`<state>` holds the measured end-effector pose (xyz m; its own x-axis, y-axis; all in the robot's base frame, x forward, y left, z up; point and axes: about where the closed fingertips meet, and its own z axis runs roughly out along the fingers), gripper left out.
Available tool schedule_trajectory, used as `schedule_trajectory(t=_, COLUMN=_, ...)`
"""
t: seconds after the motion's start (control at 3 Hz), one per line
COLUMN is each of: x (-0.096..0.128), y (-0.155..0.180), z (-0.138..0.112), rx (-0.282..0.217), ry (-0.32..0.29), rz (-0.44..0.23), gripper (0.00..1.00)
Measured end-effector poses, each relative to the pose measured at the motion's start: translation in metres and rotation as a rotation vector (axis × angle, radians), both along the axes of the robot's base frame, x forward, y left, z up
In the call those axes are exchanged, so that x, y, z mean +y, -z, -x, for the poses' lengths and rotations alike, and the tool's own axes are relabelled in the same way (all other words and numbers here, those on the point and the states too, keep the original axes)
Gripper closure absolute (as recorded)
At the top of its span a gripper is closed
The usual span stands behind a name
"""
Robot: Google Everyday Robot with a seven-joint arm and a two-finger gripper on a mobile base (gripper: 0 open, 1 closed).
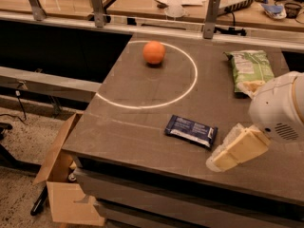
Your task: Move rxbar blueberry near orange
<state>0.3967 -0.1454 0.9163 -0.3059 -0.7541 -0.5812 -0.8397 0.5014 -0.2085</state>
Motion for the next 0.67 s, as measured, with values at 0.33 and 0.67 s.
schedule_trajectory(t=0.33, x=-0.0013, y=-0.0028, z=-0.0012, rx=-0.003, ry=0.001, rz=0.005, gripper=0.00)
schedule_trajectory(t=0.67, x=-0.0023, y=0.0050, z=-0.0047, rx=-0.002, ry=0.032, rz=-0.029, gripper=0.00)
